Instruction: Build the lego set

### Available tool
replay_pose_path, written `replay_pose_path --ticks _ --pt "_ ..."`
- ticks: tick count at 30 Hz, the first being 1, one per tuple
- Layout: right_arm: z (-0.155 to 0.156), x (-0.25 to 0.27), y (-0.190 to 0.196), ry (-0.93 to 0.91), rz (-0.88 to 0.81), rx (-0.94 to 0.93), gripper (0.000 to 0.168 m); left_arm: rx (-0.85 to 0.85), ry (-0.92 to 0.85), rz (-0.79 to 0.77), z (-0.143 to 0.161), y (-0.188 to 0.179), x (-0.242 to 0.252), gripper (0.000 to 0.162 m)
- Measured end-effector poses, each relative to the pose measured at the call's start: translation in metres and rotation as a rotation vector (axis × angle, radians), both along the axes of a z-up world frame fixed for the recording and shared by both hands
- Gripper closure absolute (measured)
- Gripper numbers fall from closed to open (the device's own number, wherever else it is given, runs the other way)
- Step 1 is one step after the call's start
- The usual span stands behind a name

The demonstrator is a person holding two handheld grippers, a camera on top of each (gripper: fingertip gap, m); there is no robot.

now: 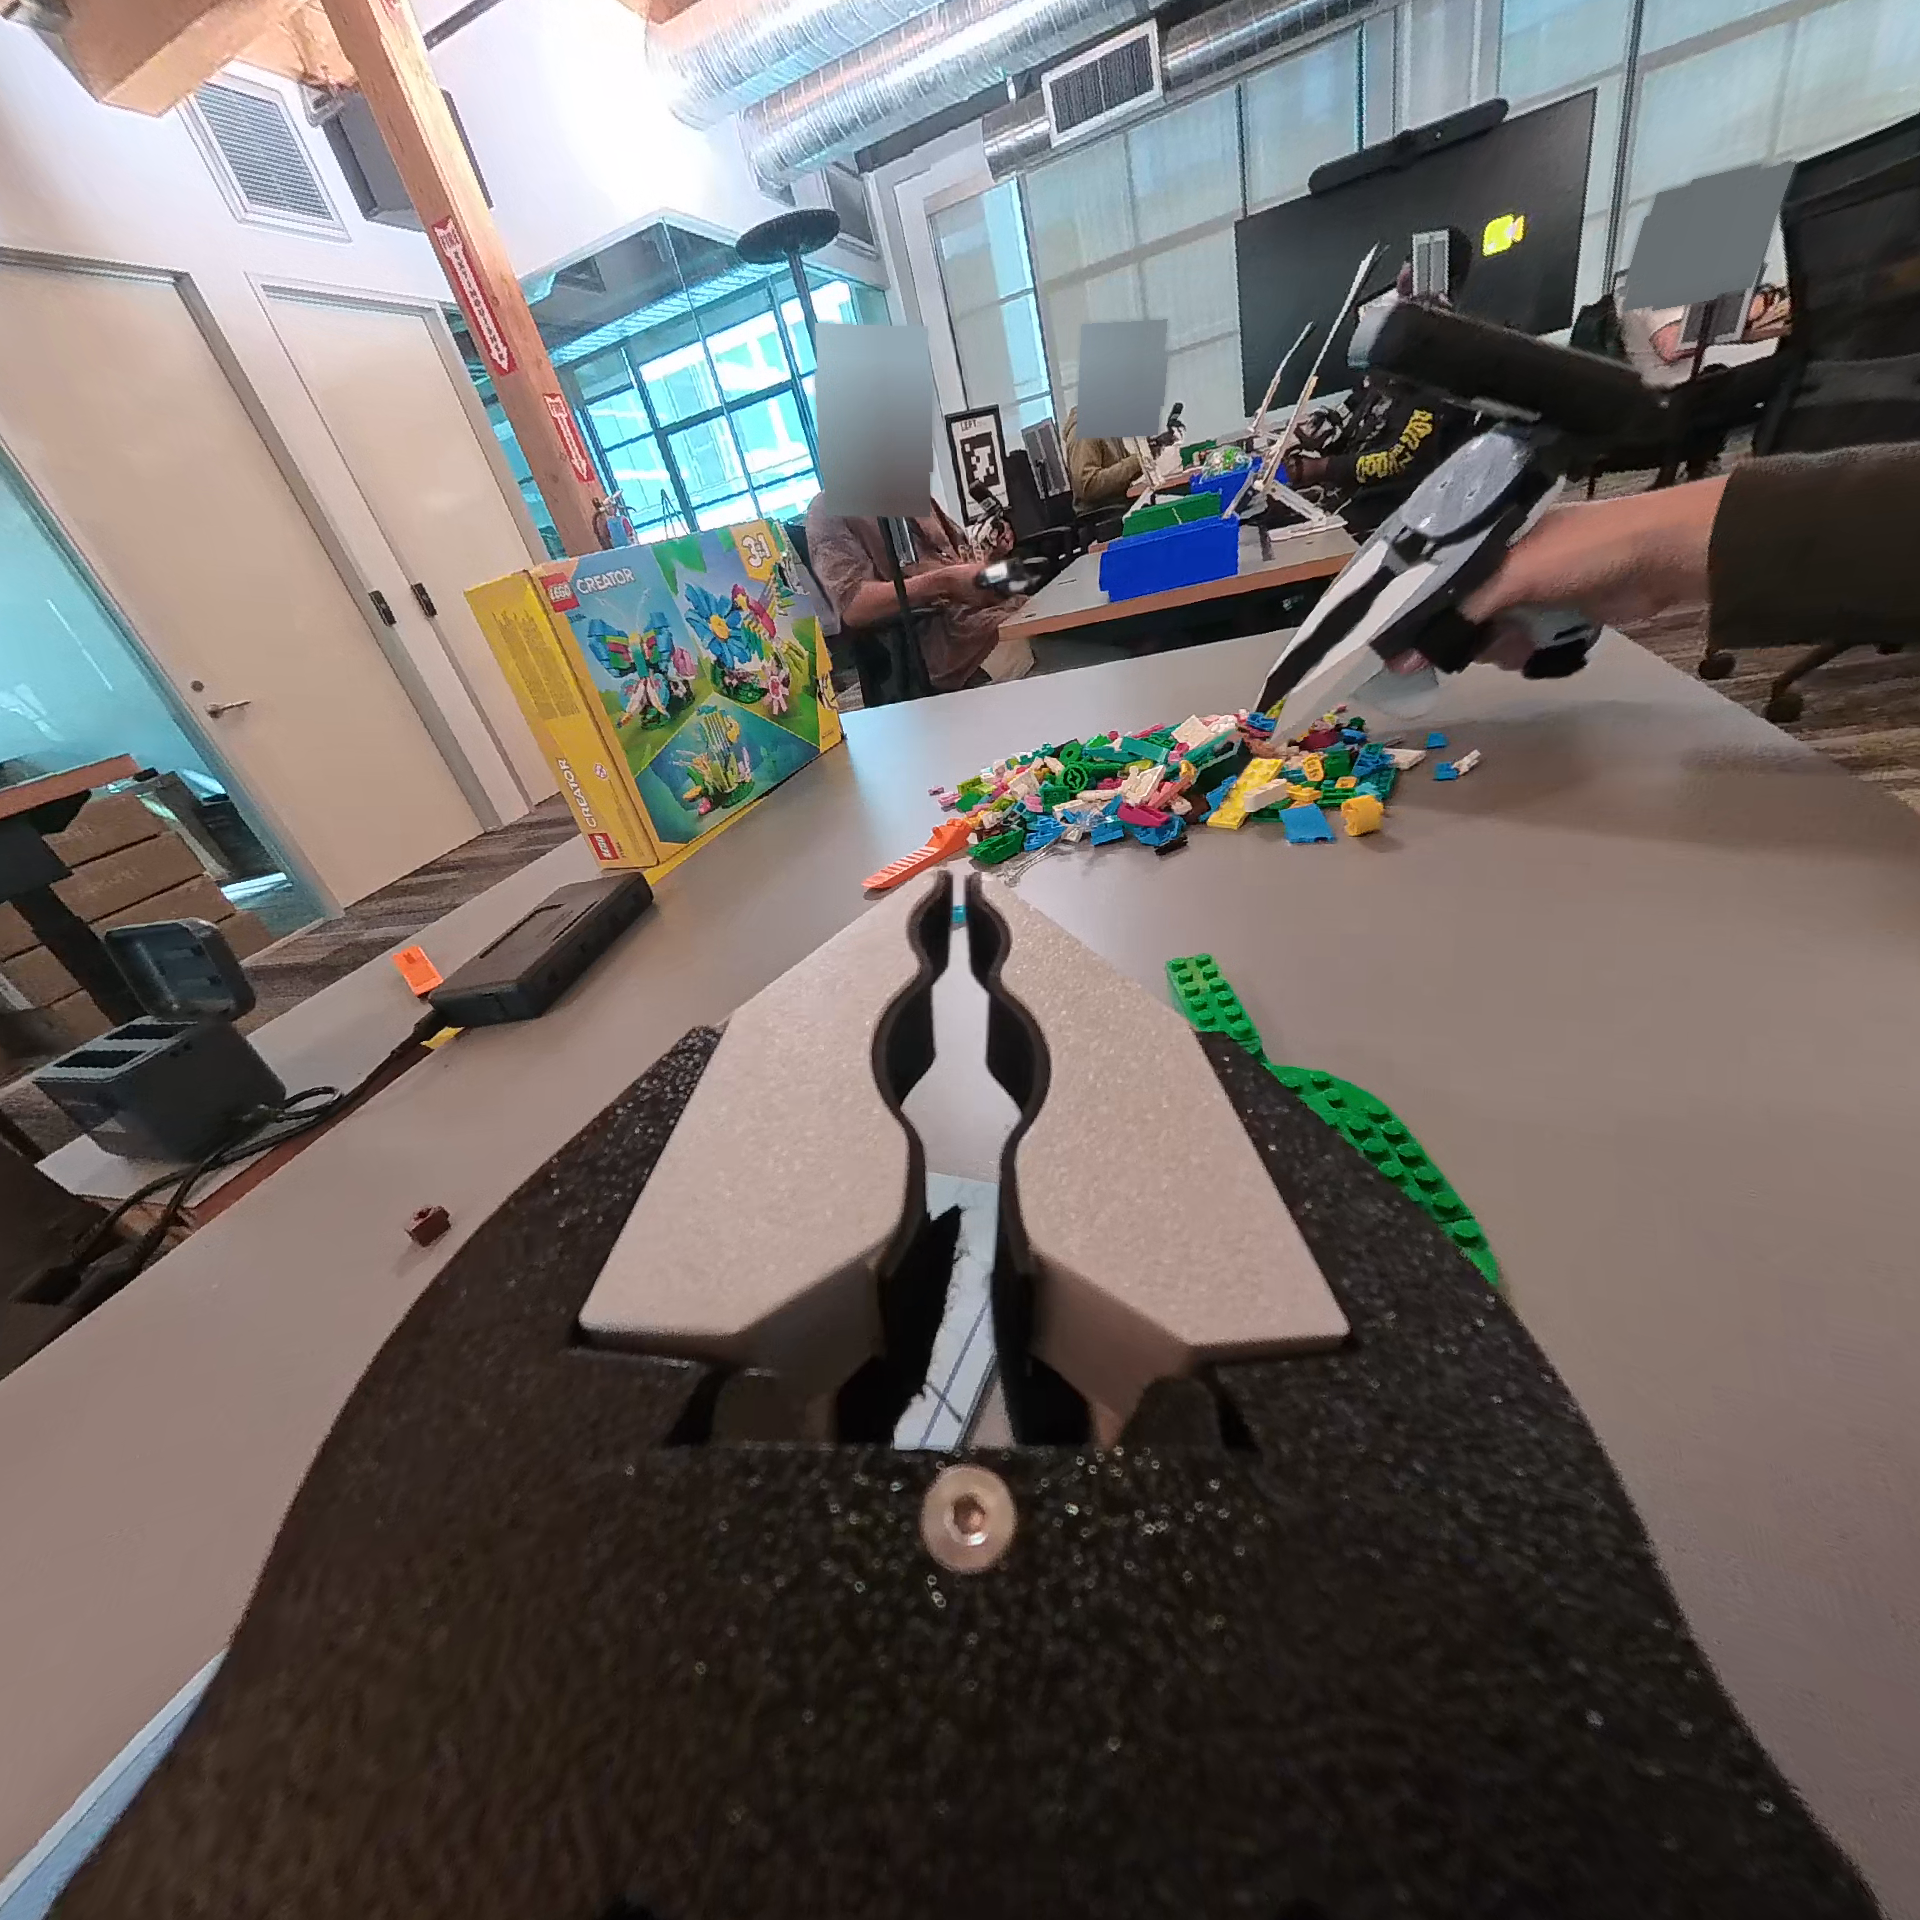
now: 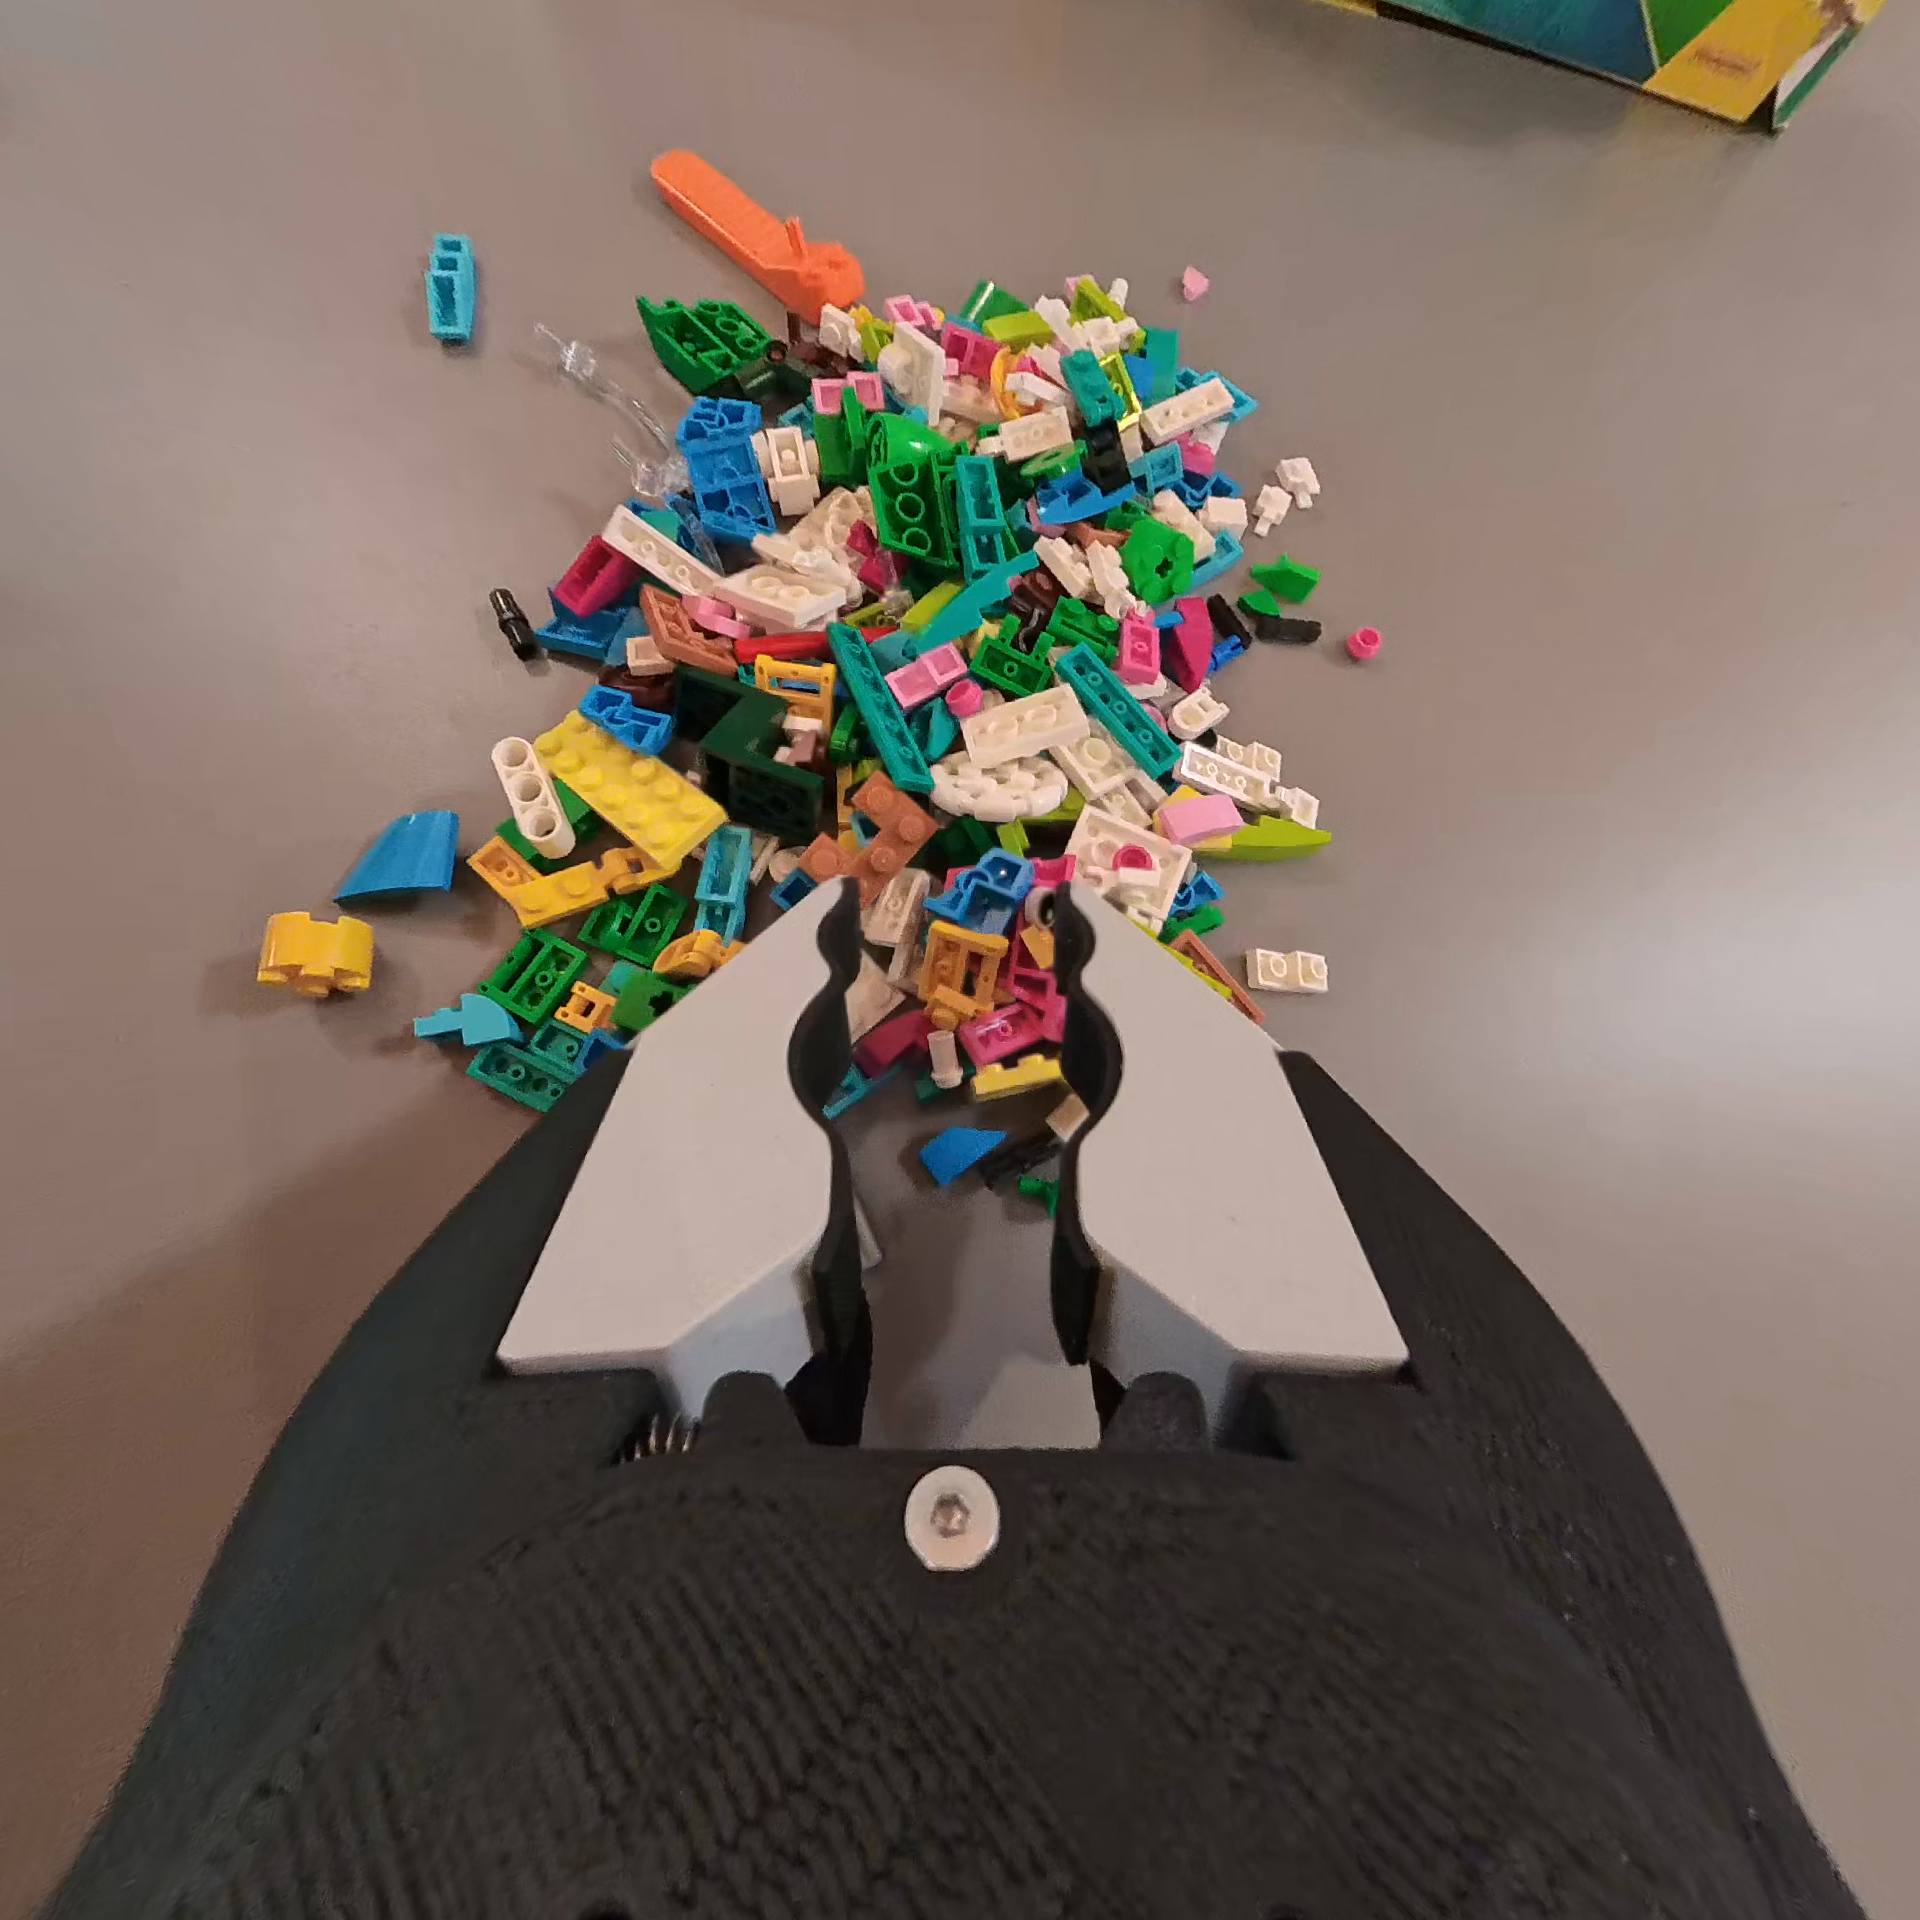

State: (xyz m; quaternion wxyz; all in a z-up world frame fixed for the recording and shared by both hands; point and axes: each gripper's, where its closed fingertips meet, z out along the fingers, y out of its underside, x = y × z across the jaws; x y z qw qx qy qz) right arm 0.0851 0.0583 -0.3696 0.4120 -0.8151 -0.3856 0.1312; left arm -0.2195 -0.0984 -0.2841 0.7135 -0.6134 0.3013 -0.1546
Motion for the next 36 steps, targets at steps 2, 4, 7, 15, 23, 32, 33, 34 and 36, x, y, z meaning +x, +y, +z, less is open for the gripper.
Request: replay_pose_path --ticks 2,4,7,15,23,32,33,34,36 --pt "-0.003 -0.001 0.002 0.001 -0.001 -0.006 0.132 -0.003 -0.004 0.001 0.0 0.0 -0.001 0.162" --pt "-0.004 -0.003 0.003 0.001 0.003 -0.003 0.134 -0.004 -0.005 -0.001 0.0 0.0 -0.001 0.161" --pt "-0.007 -0.009 0.005 -0.018 0.019 -0.003 0.135 -0.004 -0.004 -0.001 0.0 0.0 0.0 0.161" --pt "-0.011 -0.031 0.012 -0.085 0.062 0.049 0.144 -0.002 0.001 -0.005 0.0 0.0 0.0 0.162" --pt "0.011 -0.048 0.009 0.019 0.146 0.021 0.142 -0.002 0.004 -0.007 -0.001 -0.001 0.001 0.162" --pt "0.007 0.011 0.107 0.032 -0.201 -0.027 0.15 0.002 0.006 -0.007 -0.001 -0.001 0.001 0.162" --pt "-0.001 0.014 0.112 0.01 -0.21 -0.046 0.151 0.002 0.006 -0.007 -0.001 -0.001 0.001 0.162" --pt "-0.009 0.017 0.116 -0.004 -0.215 -0.063 0.151 0.002 0.006 -0.007 -0.001 -0.001 0.001 0.162" --pt "-0.018 0.02 0.121 -0.011 -0.226 -0.085 0.151 0.001 0.005 -0.007 -0.001 -0.001 0.001 0.162"
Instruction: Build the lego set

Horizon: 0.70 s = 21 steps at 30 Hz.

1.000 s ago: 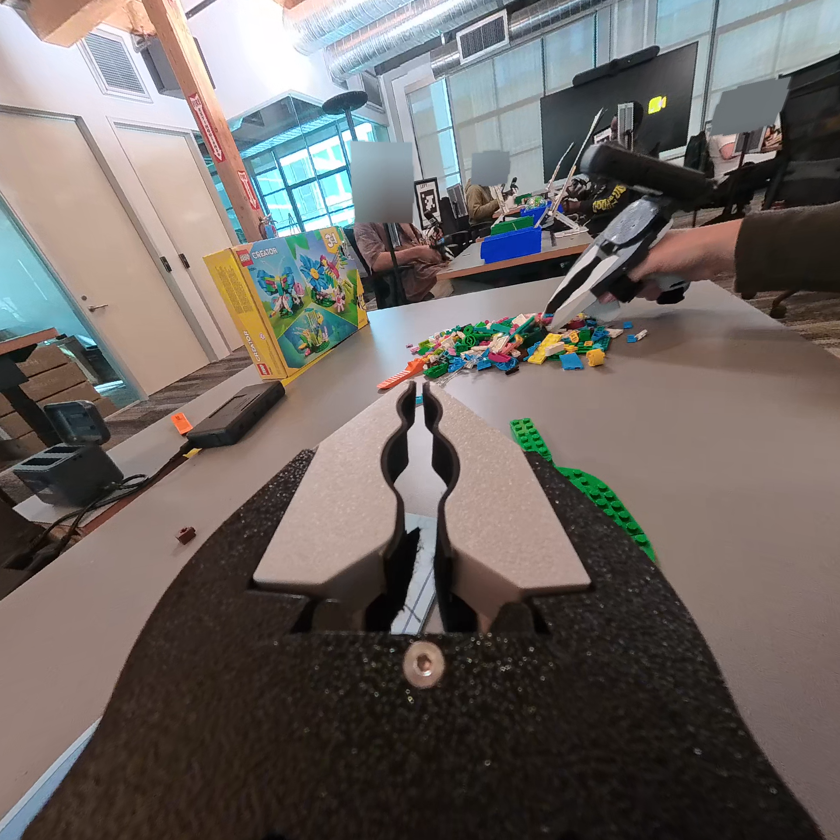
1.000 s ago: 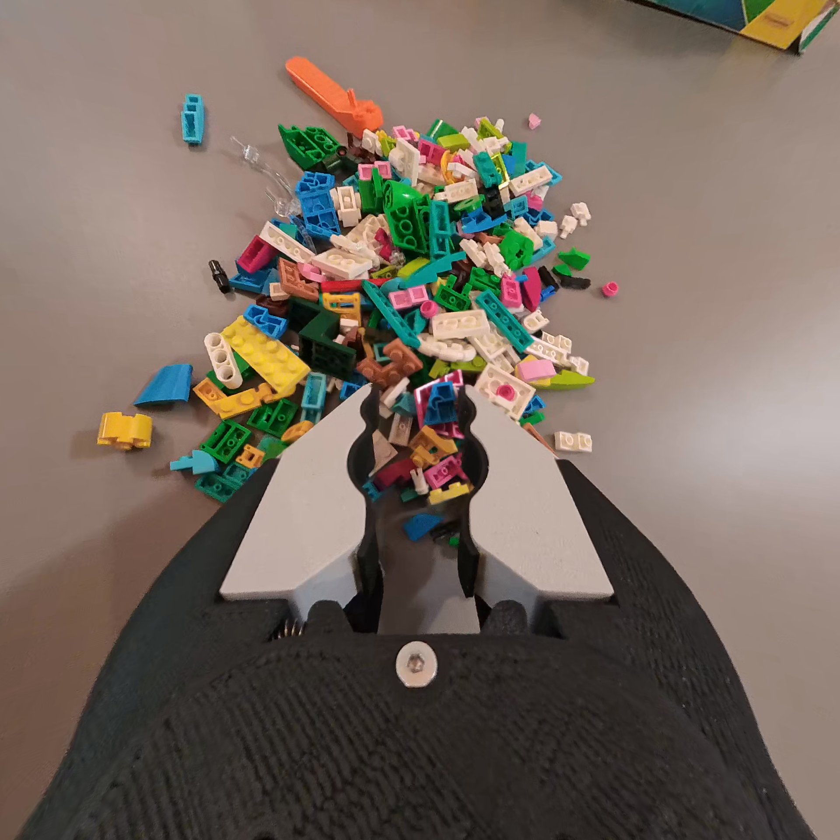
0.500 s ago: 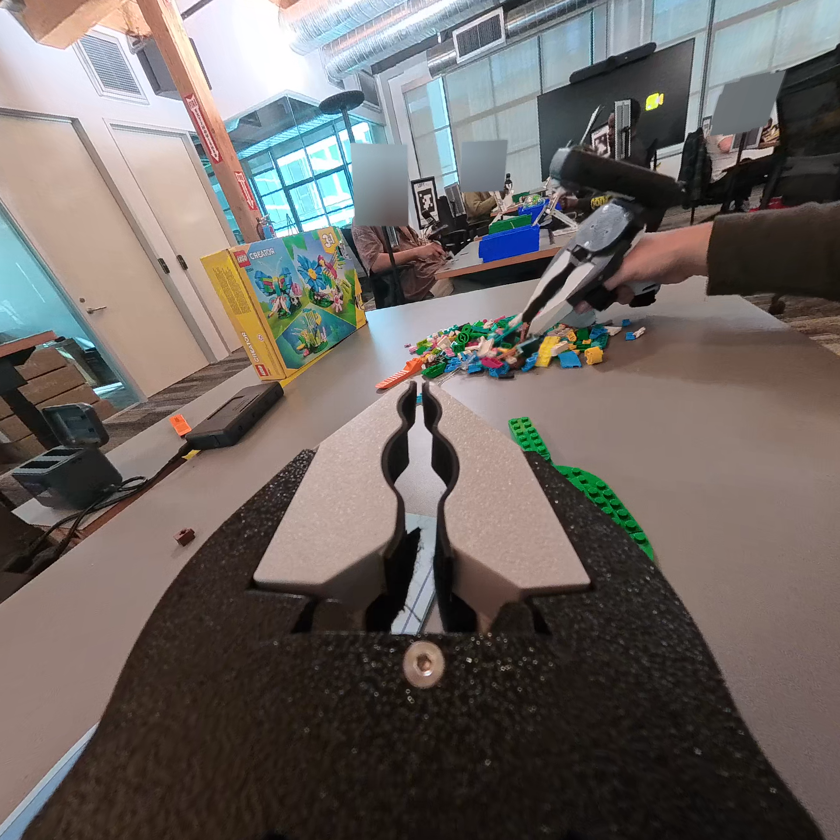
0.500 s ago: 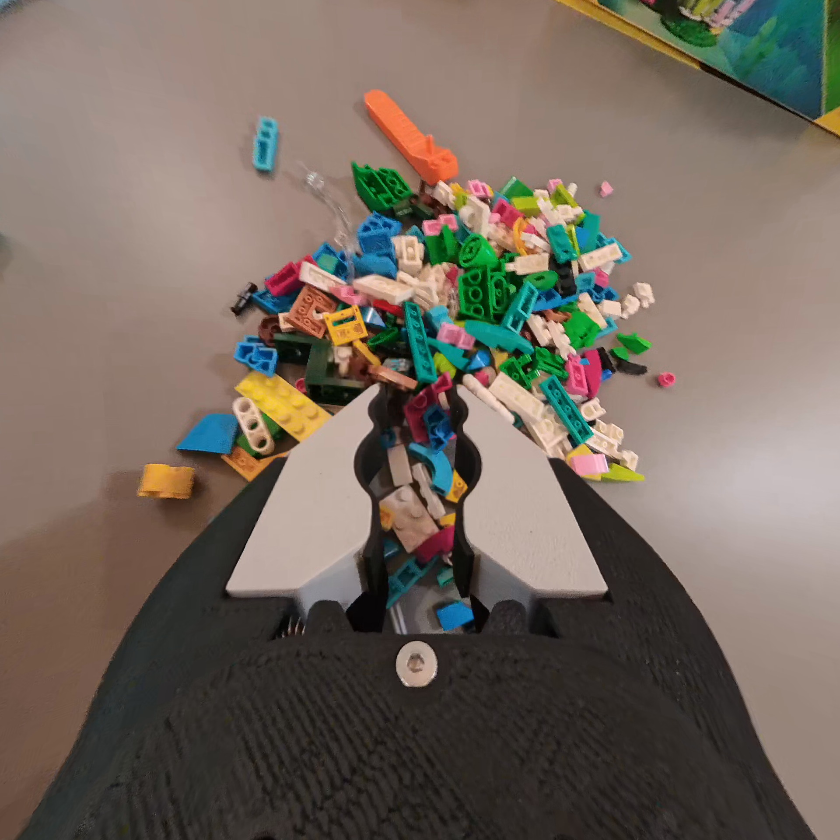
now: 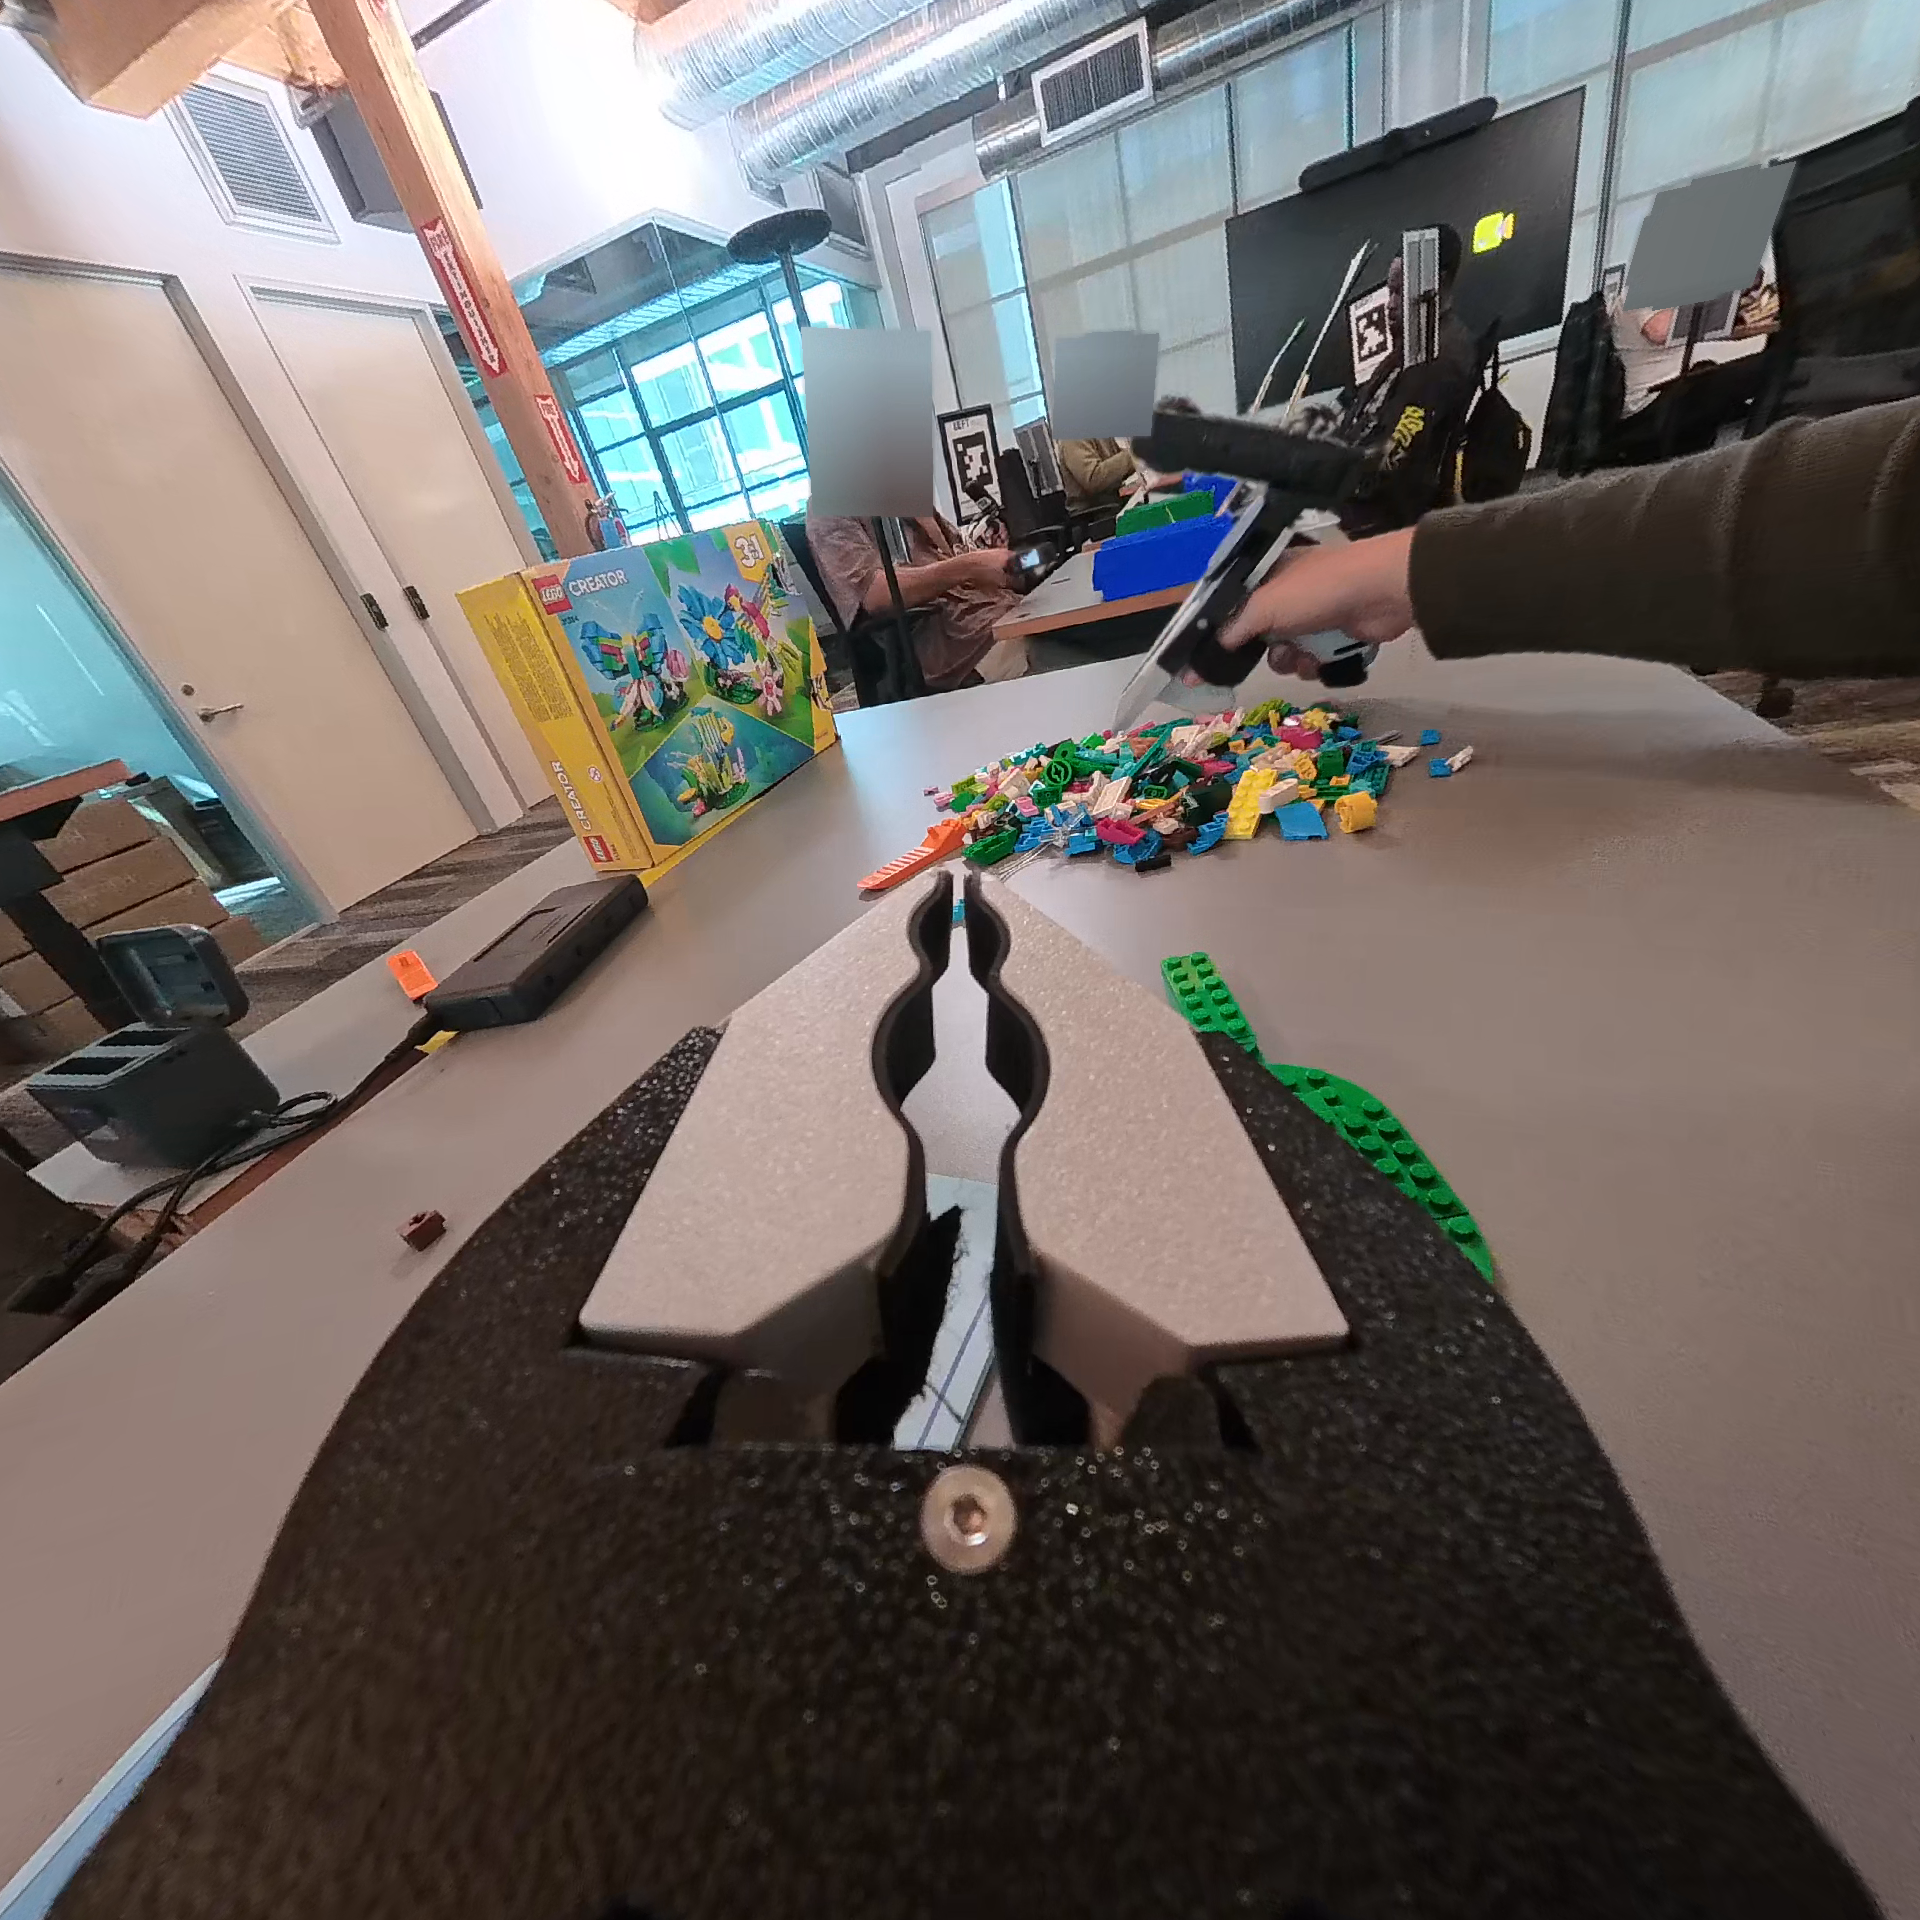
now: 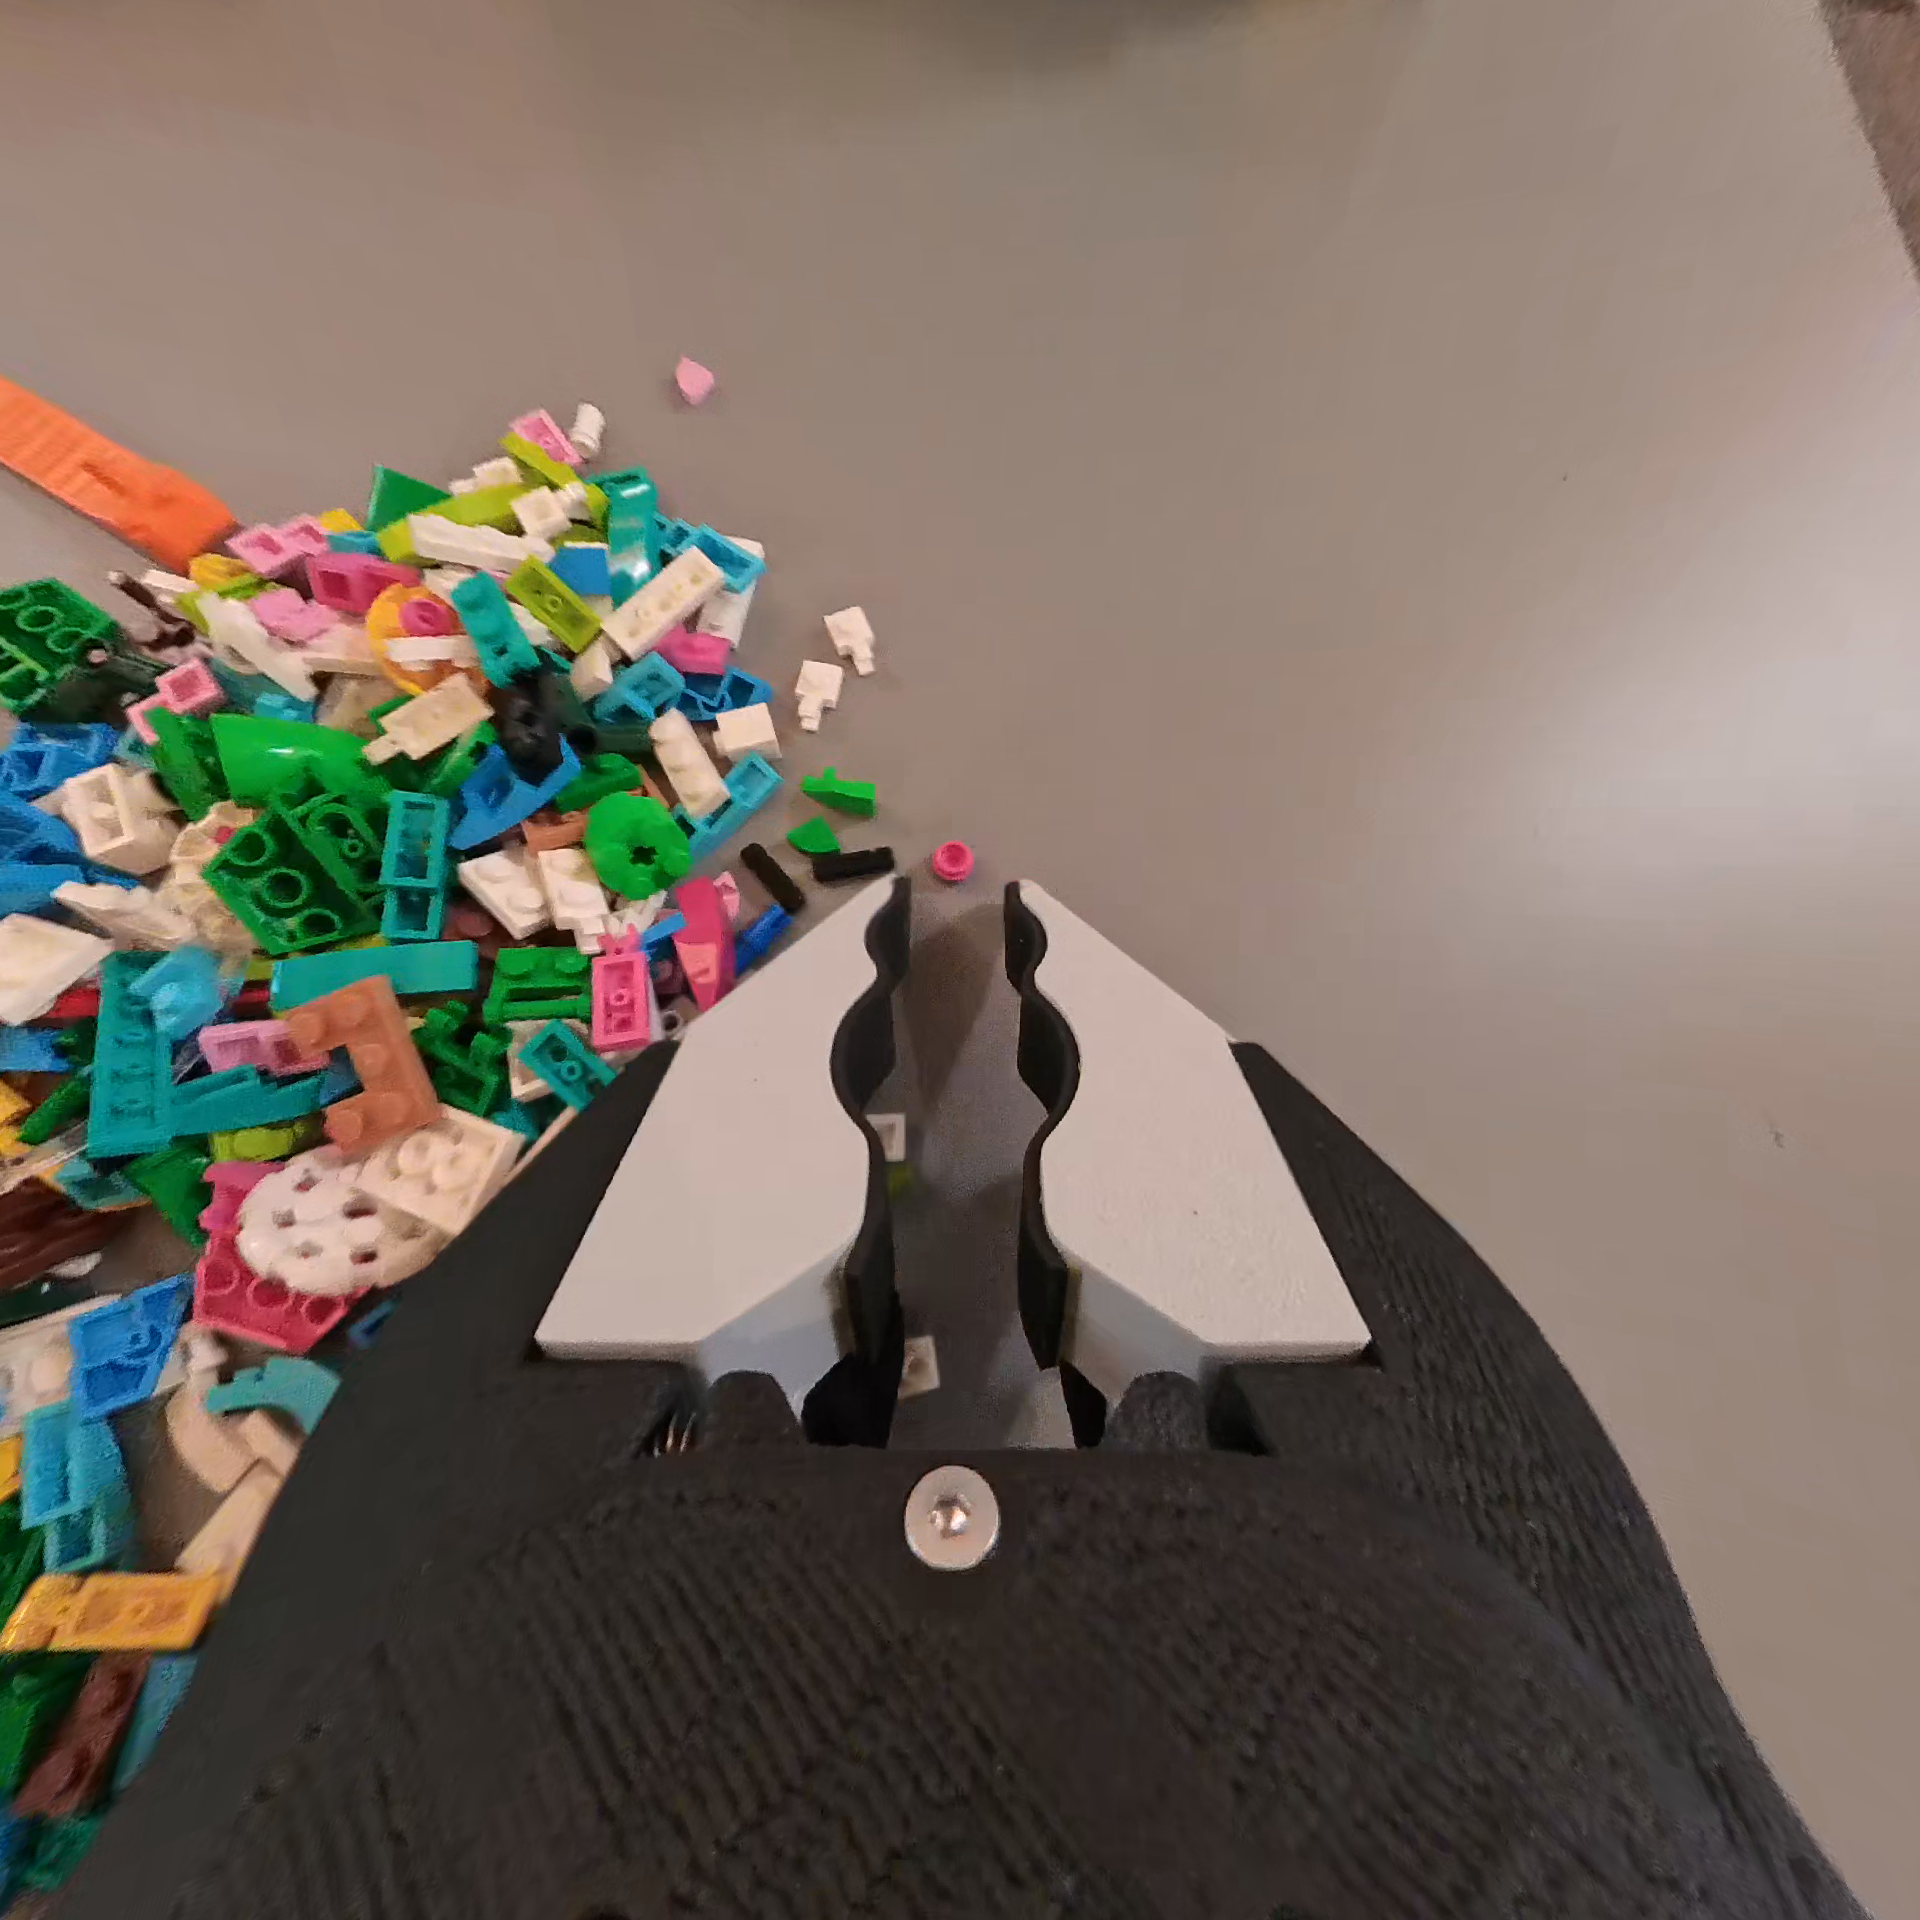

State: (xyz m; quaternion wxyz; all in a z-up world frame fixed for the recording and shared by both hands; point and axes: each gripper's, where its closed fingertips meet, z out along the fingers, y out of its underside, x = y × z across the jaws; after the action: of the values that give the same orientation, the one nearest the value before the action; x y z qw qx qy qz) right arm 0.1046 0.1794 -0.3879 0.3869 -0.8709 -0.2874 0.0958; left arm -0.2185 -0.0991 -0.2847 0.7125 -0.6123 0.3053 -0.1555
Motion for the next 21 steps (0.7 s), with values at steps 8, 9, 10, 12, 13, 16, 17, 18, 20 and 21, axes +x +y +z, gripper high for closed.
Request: replay_pose_path --ticks 8,9,10,12,13,16,17,18,20,21 --pt "0.0 -0.003 0.004 0.016 0.014 0.027 0.153 -0.004 -0.008 0.002 0.0 0.001 -0.001 0.162" --pt "0.0 -0.004 0.005 0.017 0.017 0.028 0.154 -0.004 -0.008 0.002 0.0 0.001 -0.001 0.162" --pt "-0.001 -0.004 0.005 0.013 0.024 0.032 0.157 -0.004 -0.007 0.002 0.0 0.001 -0.001 0.162" --pt "0.0 -0.004 0.006 -0.006 0.037 0.048 0.161 -0.004 -0.006 0.001 0.0 0.001 -0.001 0.162" --pt "0.0 -0.004 0.006 -0.018 0.045 0.051 0.162 -0.002 -0.007 0.002 0.001 0.0 -0.001 0.162" --pt "0.006 -0.011 0.005 -0.032 0.086 0.076 0.162 0.0 -0.003 0.004 0.0 0.001 0.0 0.162" --pt "0.015 -0.024 0.003 -0.001 0.115 0.094 0.162 0.002 -0.001 0.005 0.0 0.001 0.0 0.162" --pt "0.025 -0.038 0.003 0.034 0.157 0.117 0.162 0.003 0.001 0.004 0.0 0.001 0.0 0.162" --pt "0.042 -0.086 -0.009 0.061 0.294 0.156 0.162 0.005 0.004 0.004 0.0 0.001 0.001 0.162" --pt "0.046 -0.115 -0.018 0.055 0.384 0.166 0.162 0.006 0.004 0.004 0.0 0.001 0.001 0.162"
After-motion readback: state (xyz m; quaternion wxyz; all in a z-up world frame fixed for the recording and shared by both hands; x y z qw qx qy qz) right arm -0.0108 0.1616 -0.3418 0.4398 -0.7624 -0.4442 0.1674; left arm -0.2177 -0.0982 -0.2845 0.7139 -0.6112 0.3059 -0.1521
